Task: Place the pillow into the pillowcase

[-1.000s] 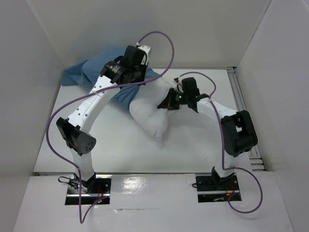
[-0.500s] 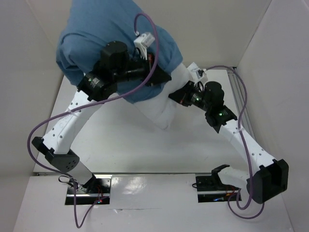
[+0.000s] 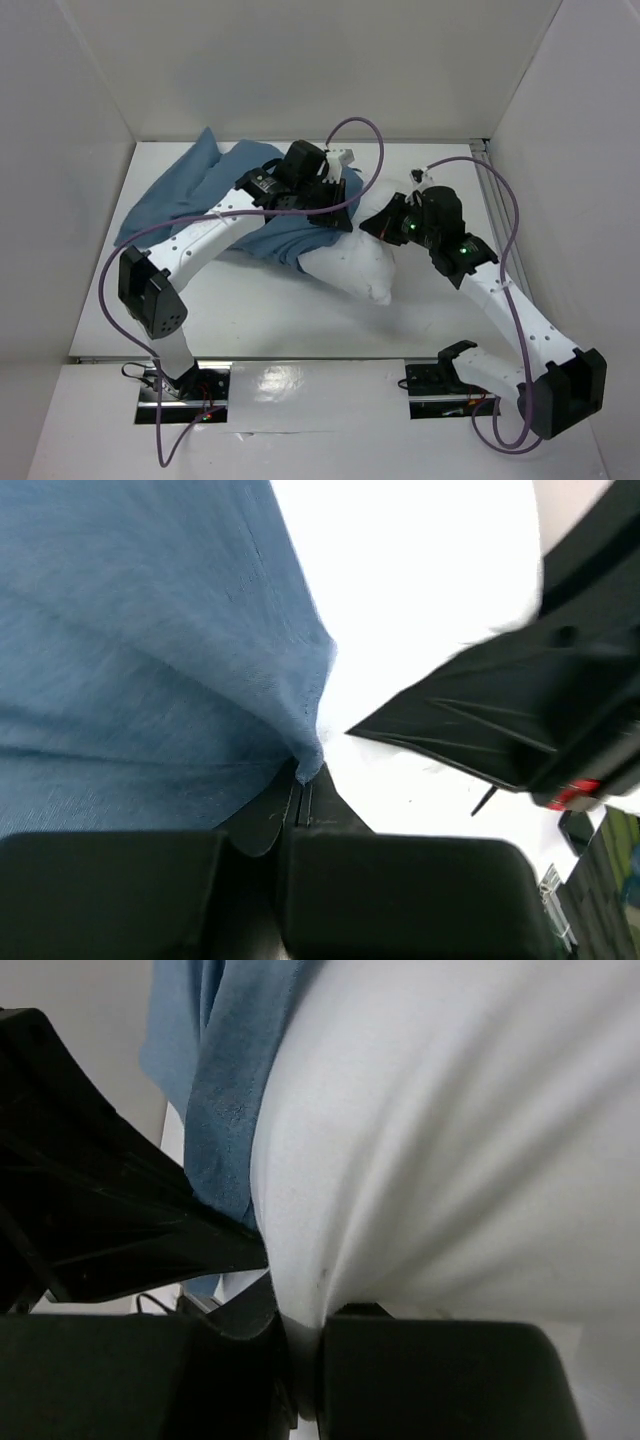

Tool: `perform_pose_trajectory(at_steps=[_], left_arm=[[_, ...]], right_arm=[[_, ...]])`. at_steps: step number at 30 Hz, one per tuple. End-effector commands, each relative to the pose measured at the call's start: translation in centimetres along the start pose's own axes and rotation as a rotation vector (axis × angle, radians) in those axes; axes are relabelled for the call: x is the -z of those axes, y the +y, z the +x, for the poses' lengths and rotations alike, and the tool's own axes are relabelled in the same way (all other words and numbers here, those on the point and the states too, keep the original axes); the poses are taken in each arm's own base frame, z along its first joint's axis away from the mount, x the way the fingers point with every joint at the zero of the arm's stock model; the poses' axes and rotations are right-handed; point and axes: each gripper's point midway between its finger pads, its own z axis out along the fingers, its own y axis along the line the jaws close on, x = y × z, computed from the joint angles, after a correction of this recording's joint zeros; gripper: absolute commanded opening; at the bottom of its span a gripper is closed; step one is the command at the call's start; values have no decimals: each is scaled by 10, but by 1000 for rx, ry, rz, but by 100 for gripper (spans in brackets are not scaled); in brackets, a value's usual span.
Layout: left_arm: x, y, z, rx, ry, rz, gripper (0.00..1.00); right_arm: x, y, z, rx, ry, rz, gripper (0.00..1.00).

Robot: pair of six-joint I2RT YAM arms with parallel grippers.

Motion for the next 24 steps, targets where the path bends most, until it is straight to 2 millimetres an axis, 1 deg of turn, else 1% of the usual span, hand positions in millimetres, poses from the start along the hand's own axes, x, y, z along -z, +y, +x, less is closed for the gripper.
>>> perform_pose_trajectory(at_steps=[1,2,3,4,5,6,7,8,9,10,11,12,13,14,15,16,17,18,19,20,21,22,23,24], left_arm=[[15,-38,-5,-86,-12,76,0],[17,-37,-8,-99,-19,67,0],[16,-38,-9,-97,-16,65,0],[17,-39,-19,-99,-37,68,0],[21,-44,-21,-103,-39,83,0],[20,-47,-24,-106,-38,97,0],[18,-56,-23,-100,-18,144,0],[25,-71,-35,-115,-44,197,0],[28,-82,-41,-118,-56,242,0],[35,-95,-46,-106,-69,288,0],[40,-119,-45,-127,-59,368,0],[45,-132,-47,-137,-69,405,0],[51,-145,-51,-154,-88,446,0],[55,-157,-50,-151,-83,484,0],[66,-171,-48,-169,-99,514,0],[70,-174,-50,-182,-120,527,0],[68,-175,-42,-168,-102,531,0],[71,-175,-39,-159,-101,533,0],[84,-178,-37,-169,-117,543,0],[85,-175,-35,-165,-128,529,0],[76,-162,-24,-141,-101,496,0],[85,-161,-20,-140,-115,486,0],[73,-147,-12,-118,-105,444,0],[72,-144,-8,-115,-101,441,0]], right_arm=[[45,77,-71,126,-267,-200,0],[47,79,-73,135,-268,-198,0],[53,82,-80,138,-292,-203,0],[53,82,-80,138,-293,-203,0],[58,88,-87,144,-309,-218,0],[59,89,-86,145,-303,-224,0],[62,95,-91,153,-322,-241,0],[60,96,-93,155,-327,-246,0],[63,103,-96,152,-333,-267,0],[64,105,-97,156,-342,-275,0],[60,100,-94,152,-331,-266,0],[49,89,-87,132,-315,-255,0],[43,82,-81,129,-307,-248,0],[34,72,-73,99,-286,-235,0],[18,53,-57,82,-253,-222,0],[10,43,-49,75,-237,-207,0],[2,33,-41,57,-219,-193,0],[-10,17,-26,47,-184,-175,0],[-14,9,-19,41,-171,-163,0],[-16,3,-13,27,-158,-152,0],[-20,-7,-4,17,-134,-130,0],[-20,-7,-3,16,-134,-130,0],[-19,-10,0,24,-127,-122,0],[-15,-10,2,24,-128,-123,0]])
